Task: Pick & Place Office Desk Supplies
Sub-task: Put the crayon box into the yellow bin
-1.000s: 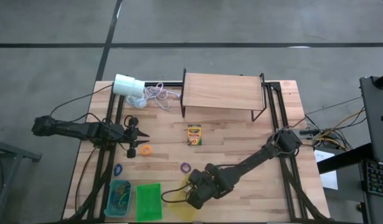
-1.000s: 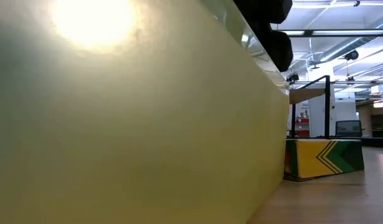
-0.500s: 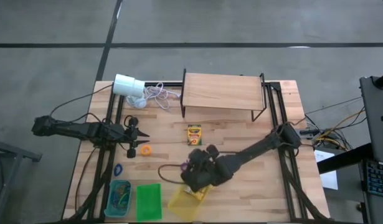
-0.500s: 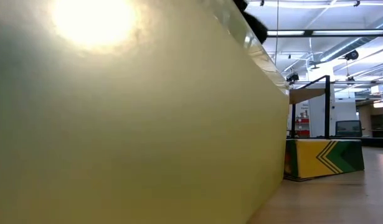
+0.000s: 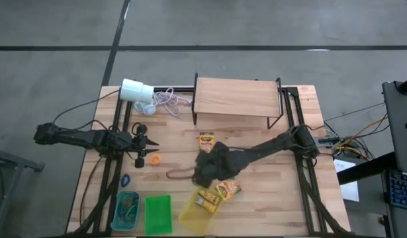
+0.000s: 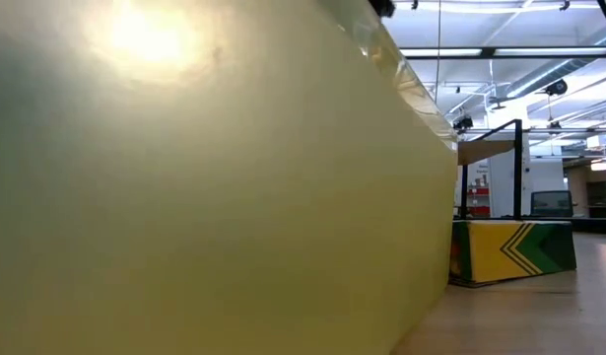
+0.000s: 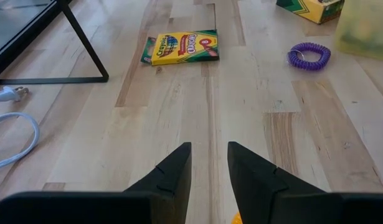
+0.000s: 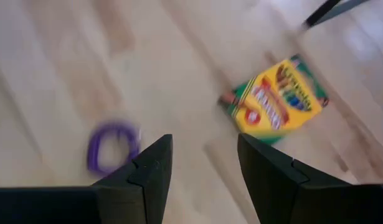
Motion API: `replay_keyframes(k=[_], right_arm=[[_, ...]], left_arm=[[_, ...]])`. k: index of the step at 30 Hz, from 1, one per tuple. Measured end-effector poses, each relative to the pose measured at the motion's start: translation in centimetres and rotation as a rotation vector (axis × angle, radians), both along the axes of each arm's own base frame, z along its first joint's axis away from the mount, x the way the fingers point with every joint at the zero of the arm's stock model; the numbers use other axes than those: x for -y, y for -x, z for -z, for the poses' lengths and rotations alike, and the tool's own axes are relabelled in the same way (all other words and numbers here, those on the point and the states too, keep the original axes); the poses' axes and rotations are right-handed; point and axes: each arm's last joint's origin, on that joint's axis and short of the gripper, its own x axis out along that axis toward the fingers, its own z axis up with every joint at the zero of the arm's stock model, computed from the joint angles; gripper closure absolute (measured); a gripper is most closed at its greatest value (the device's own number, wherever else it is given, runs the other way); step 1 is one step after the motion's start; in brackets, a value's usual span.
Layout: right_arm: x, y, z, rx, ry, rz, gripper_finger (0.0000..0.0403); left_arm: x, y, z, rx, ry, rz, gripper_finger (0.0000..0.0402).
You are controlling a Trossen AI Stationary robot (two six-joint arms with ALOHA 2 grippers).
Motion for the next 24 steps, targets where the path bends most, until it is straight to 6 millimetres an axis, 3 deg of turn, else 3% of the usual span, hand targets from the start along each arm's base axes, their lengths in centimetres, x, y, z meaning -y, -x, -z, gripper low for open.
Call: replay_keyframes(k=[8,15,20,24], right_arm=[[-5.0,3.2,-0.1,-0.097,0.094,-0.131,0.0225],[-10.0,7.7,-0.5,-0.125,0.167,-0.145,0.0225],[-13.7,11.1,0.4,-0.127,0.240,-0.274,0.0225],[-15.1,13.2,1.8,-0.129,0.321,-0.339,0.0225]], left_arm=[[0.0,0.0,0.0,0.000,0.000,0.000,0.0293],[0.0,0.0,0.0,0.000,0.000,0.000,0.0293],[0.0,0.0,0.0,-0.001,-0.001,0.000,0.0293],[0.0,0.0,0.0,0.000,-0.001,0.000,0.0293]])
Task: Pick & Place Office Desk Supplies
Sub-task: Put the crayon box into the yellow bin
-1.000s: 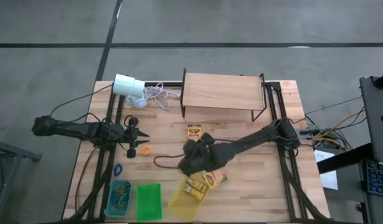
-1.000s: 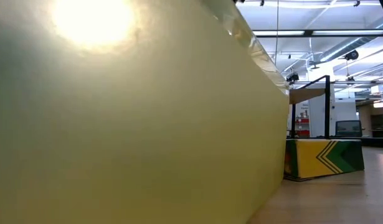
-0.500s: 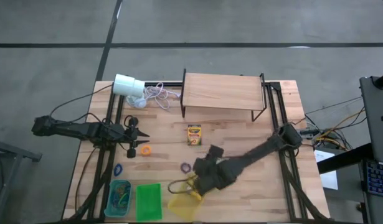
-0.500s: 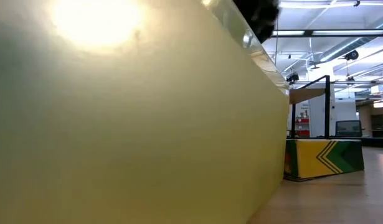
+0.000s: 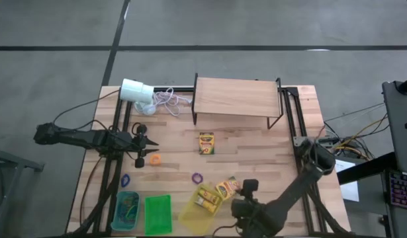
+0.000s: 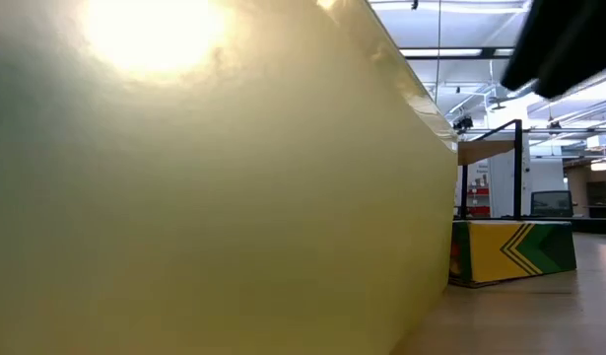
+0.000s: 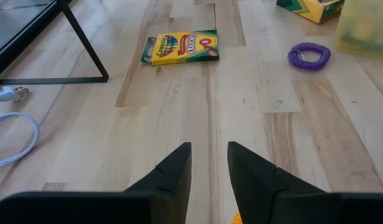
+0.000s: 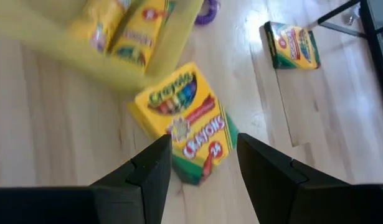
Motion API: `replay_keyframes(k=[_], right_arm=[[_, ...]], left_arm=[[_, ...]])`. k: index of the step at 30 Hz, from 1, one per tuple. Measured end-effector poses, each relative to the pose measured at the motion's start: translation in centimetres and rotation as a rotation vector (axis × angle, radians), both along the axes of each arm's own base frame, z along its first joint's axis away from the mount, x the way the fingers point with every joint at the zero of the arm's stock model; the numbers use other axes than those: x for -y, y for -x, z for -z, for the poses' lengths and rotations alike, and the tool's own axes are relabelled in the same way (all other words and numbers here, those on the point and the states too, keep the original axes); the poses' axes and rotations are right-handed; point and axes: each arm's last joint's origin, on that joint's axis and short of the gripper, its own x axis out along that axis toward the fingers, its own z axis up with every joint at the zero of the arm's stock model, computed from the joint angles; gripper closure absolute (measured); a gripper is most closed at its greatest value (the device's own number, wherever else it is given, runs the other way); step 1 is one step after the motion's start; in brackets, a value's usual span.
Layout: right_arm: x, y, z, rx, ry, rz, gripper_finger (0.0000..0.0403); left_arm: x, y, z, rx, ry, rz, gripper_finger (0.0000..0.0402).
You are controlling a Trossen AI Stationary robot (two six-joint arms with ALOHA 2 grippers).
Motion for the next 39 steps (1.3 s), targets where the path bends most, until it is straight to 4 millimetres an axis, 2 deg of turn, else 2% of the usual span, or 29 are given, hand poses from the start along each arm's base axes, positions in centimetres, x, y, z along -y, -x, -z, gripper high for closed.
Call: replay_keyframes(k=[8,18,26,39], right_arm=[[0.2,1.5,2.5,-0.091,0.084,-0.087,0.0225],[0.8,0.2,3.3,-0.098,0.006,-0.083,0.0225],[1.0,0.3,4.1,-0.098,0.001,-0.084,0.0225],[2.0,1.2,7.2,-0.161,0.095,-0.212,0.0225]], left_arm=[[0.0,0.0,0.0,-0.001,-0.003,0.002,0.0293],[0.0,0.0,0.0,-0.001,-0.003,0.002,0.0293],[0.0,0.0,0.0,-0.001,-0.002,0.002,0.0293],[0.0,0.0,0.0,-0.001,-0.002,0.001,0.0293]])
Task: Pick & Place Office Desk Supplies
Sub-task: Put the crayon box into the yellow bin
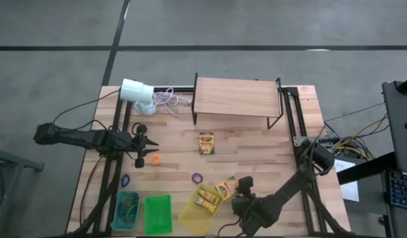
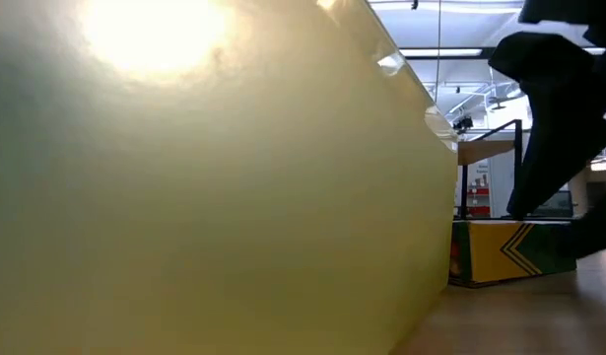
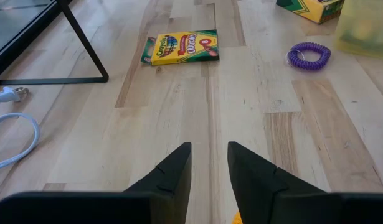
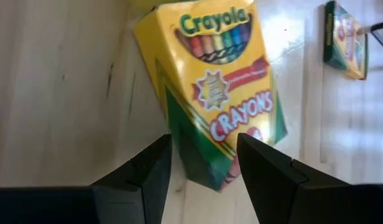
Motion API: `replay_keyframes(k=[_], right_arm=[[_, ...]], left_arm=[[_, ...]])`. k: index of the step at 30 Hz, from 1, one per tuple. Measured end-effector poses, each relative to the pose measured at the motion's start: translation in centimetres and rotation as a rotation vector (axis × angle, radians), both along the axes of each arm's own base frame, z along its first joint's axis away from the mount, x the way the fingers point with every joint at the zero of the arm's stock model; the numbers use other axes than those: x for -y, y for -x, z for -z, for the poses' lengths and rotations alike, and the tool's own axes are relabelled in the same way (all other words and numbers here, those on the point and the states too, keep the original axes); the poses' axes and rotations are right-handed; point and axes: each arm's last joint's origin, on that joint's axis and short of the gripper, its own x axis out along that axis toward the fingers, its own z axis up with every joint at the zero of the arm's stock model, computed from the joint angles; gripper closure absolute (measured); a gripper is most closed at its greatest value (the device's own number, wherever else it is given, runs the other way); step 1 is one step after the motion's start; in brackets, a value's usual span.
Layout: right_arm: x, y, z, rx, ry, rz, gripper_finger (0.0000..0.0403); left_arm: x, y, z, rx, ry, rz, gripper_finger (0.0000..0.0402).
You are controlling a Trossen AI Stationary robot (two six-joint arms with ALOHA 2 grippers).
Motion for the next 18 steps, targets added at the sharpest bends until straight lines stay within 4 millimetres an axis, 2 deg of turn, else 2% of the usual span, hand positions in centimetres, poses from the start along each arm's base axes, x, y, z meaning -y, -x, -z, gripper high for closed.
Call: replay_keyframes(k=[10,18], right_arm=[[0.5,0.2,1.2,0.015,0.013,-0.035,0.0242],[0.5,0.2,1.2,0.009,0.012,-0.035,0.0286]], left_arm=[[0.0,0.0,0.0,0.000,0.003,-0.001,0.0293],[0.0,0.0,0.0,0.000,0.002,-0.001,0.0293]])
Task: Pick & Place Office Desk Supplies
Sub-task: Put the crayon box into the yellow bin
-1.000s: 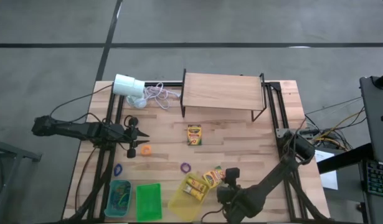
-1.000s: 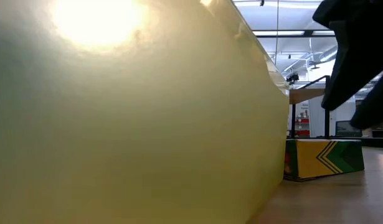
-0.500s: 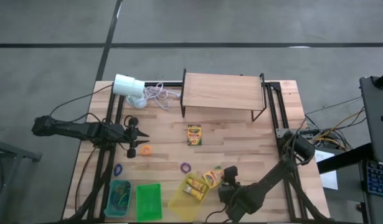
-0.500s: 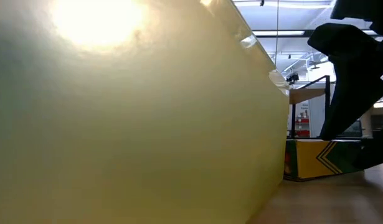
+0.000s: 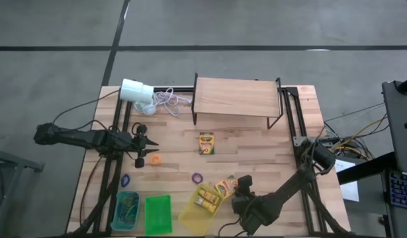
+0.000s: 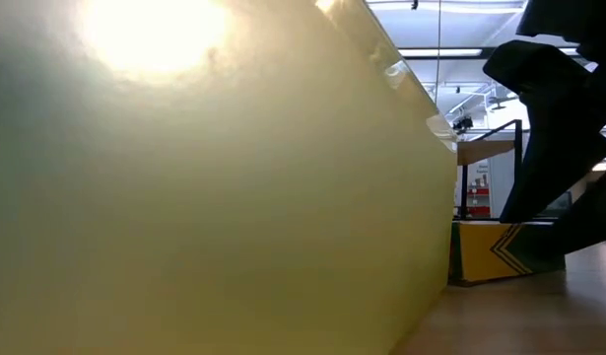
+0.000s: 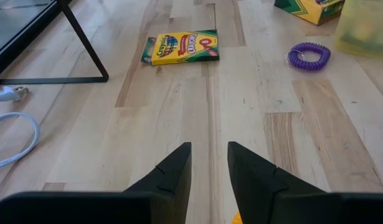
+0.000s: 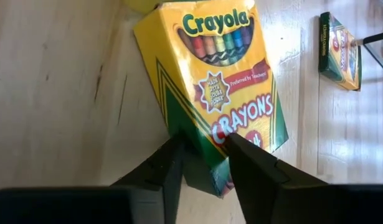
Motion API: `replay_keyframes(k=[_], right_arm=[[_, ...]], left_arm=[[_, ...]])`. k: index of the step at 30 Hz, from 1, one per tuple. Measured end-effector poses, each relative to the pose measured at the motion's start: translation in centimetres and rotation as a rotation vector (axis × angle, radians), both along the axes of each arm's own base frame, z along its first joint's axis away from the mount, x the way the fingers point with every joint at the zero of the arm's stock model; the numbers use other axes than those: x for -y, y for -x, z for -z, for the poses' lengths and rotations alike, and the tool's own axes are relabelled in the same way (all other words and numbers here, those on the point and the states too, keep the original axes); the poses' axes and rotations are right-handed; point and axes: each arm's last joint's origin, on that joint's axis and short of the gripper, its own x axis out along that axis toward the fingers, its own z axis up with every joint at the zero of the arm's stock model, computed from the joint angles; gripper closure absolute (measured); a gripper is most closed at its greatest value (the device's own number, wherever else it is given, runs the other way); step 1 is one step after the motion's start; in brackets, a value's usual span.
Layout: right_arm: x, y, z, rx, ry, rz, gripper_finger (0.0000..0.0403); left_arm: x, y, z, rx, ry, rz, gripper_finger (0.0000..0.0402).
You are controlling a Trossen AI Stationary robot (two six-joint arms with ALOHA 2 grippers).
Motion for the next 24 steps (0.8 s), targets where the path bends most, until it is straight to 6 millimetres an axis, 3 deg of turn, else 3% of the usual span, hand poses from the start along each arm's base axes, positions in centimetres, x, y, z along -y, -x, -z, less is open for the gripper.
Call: replay_keyframes(k=[14,24], right_arm=[[-0.06,-0.04,-0.03,0.001,-0.012,0.003,0.0367],[-0.10,-0.06,0.02,0.000,-0.020,0.003,0.0394]], left_arm=[[0.00,0.00,0.00,0.000,0.000,0.000,0.0293],[0.00,0.00,0.00,-0.001,-0.003,0.002,0.0293]])
